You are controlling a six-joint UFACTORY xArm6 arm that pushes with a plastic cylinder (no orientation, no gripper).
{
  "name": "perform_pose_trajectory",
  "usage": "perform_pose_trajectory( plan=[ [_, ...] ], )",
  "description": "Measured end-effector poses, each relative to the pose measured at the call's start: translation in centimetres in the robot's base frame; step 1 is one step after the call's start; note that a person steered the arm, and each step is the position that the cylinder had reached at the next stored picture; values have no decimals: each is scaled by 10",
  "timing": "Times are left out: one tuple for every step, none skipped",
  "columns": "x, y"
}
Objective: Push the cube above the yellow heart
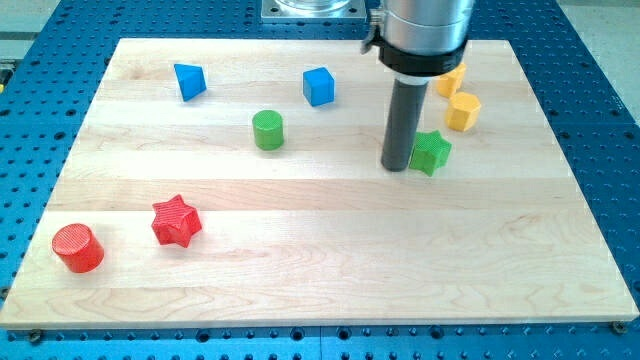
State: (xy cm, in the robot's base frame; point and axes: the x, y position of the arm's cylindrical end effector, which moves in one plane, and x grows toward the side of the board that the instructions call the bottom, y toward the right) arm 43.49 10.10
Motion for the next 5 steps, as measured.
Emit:
perform_pose_trajectory(
  plan=[
    [0,26],
    [0,54],
    [6,29],
    [-6,-55],
    [-64,-96]
  ],
)
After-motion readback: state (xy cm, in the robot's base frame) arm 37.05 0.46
